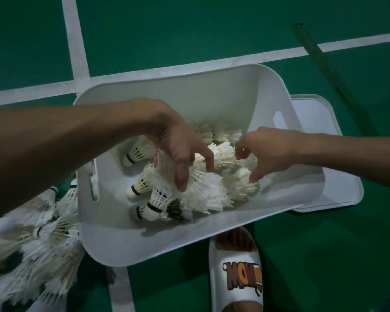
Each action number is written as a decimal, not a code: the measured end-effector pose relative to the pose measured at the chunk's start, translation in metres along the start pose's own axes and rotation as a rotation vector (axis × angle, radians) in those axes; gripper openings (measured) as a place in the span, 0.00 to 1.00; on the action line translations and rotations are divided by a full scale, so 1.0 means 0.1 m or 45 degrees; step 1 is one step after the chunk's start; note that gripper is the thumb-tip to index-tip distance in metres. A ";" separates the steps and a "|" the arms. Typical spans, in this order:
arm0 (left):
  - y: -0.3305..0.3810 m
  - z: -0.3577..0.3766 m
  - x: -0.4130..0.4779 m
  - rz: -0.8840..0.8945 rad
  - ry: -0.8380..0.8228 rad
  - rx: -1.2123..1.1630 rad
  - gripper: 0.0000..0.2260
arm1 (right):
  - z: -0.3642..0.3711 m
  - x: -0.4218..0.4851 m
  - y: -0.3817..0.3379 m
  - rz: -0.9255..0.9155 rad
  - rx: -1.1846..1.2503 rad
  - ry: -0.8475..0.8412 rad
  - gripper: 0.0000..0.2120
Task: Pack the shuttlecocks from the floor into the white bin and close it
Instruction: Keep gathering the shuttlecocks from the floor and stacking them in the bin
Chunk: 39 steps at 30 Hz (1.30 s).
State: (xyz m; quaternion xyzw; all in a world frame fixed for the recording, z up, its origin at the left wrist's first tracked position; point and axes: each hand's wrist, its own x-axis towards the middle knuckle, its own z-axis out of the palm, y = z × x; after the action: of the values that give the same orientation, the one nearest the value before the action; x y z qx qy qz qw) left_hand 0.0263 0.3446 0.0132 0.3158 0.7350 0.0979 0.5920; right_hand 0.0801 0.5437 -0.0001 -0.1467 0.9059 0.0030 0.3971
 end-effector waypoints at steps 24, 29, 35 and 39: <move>-0.09 0.16 -0.34 0.076 0.456 0.030 0.33 | -0.23 -0.03 -0.52 -0.115 1.114 0.154 0.25; -0.20 0.12 -0.51 -0.009 0.740 0.076 0.25 | -0.26 -0.05 -0.49 0.034 0.565 0.460 0.22; -0.29 0.18 -0.64 -0.022 1.277 0.091 0.14 | -0.01 -0.12 -0.73 -0.121 0.173 0.509 0.21; -0.36 0.25 -0.68 -0.012 1.346 0.128 0.13 | 0.13 -0.03 -1.08 -0.319 0.112 0.487 0.21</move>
State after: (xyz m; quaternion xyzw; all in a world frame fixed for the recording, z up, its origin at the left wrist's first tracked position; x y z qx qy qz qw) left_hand 0.0438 0.2717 0.0428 0.2478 0.9384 0.2058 0.1251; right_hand 0.1198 0.4427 0.0051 -0.2387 0.9387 -0.1137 0.2214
